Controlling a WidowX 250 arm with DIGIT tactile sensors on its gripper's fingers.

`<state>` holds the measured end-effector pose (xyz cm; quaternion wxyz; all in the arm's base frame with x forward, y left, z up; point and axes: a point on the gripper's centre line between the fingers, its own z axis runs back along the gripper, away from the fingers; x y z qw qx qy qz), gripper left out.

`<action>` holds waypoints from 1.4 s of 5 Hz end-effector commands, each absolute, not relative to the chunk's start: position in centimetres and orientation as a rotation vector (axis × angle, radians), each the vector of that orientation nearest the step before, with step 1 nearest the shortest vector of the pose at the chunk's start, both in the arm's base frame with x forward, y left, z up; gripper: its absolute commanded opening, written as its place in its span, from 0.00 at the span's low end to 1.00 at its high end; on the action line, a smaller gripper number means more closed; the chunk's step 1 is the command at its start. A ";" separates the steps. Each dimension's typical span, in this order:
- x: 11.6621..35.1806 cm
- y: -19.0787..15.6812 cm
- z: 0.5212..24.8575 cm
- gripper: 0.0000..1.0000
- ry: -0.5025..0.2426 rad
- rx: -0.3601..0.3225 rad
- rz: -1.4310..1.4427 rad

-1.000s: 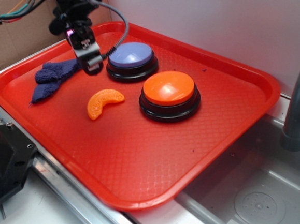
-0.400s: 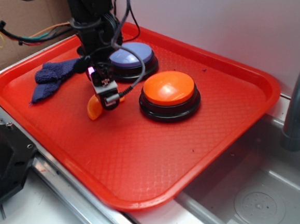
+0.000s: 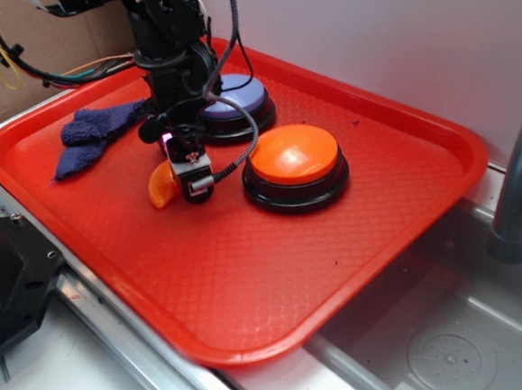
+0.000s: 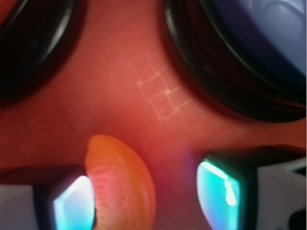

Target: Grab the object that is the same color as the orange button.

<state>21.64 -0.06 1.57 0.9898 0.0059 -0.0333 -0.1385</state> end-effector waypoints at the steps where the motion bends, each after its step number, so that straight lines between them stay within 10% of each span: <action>1: 21.8 -0.2 1.8 0.00 -0.087 0.020 -0.252; 3: 22.4 -0.2 3.0 0.00 -0.091 0.024 -0.204; 7: 20.8 0.4 14.8 0.00 -0.126 0.003 -0.064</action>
